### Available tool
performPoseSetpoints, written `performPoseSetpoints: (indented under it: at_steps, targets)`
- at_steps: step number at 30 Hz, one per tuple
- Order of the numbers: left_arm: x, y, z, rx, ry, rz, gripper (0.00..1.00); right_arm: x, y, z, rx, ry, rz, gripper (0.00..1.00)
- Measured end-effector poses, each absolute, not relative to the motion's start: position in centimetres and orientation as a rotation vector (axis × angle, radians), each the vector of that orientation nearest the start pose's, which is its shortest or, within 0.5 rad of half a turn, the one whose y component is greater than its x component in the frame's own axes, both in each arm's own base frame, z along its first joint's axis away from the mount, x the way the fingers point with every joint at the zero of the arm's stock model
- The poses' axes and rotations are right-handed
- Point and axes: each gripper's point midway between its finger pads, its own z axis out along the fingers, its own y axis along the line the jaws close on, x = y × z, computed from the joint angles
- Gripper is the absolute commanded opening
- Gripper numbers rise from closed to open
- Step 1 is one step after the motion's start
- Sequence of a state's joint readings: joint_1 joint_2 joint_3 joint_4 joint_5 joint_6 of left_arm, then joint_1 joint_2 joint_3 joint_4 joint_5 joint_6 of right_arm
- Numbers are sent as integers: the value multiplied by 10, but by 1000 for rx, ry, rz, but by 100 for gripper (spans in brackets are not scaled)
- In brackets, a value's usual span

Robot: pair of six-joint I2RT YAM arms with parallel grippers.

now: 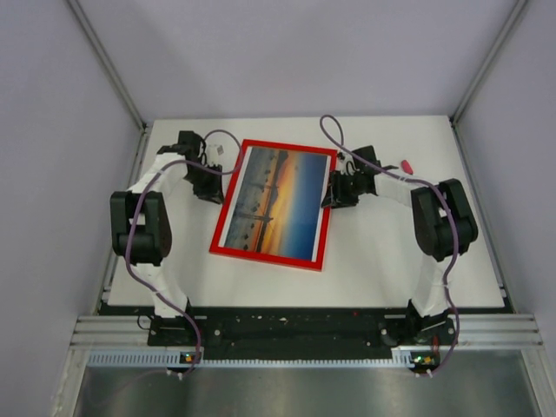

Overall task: Take the photo out of the frame
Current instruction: Adjust the photo frame at the center of the board, then turn over the photo frame at the center of the board.

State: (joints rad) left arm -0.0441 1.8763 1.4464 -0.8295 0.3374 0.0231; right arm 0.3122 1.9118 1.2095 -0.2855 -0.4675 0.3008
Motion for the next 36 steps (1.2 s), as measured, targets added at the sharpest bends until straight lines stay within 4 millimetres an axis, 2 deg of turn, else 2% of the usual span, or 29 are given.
performPoseSetpoints:
  at_steps: [3, 13, 15, 18, 22, 25, 29, 31, 34, 36]
  targets:
    - [379, -79, 78, 165, 2782, -506, 0, 378, 215, 33, -181, 2621, 810, 50]
    - [380, -85, 79, 178, 2773, -523, 1, 384, 222, 33, -180, 2624, 720, 48]
    - [381, -84, 78, 180, 2772, -512, 5, 384, 224, 33, -192, 2626, 681, 52]
    - [377, -81, 71, 192, 2783, -495, 11, 386, 224, 33, -234, 2620, 611, 64]
    - [364, -73, 55, 194, 2831, -461, 17, 387, 212, 48, -321, 2565, 487, 70]
    - [363, -70, 53, 200, 2838, -438, 18, 388, 204, 80, -366, 2479, 441, 72]
    - [368, -69, 54, 207, 2827, -425, 20, 390, 203, 113, -402, 2377, 444, 72]
    - [373, -69, 55, 212, 2818, -424, 30, 388, 203, 116, -412, 2364, 450, 73]
    - [379, -69, 55, 220, 2809, -423, 45, 380, 201, 105, -428, 2395, 453, 73]
    - [379, -69, 52, 219, 2814, -422, 46, 375, 200, 99, -436, 2416, 453, 73]
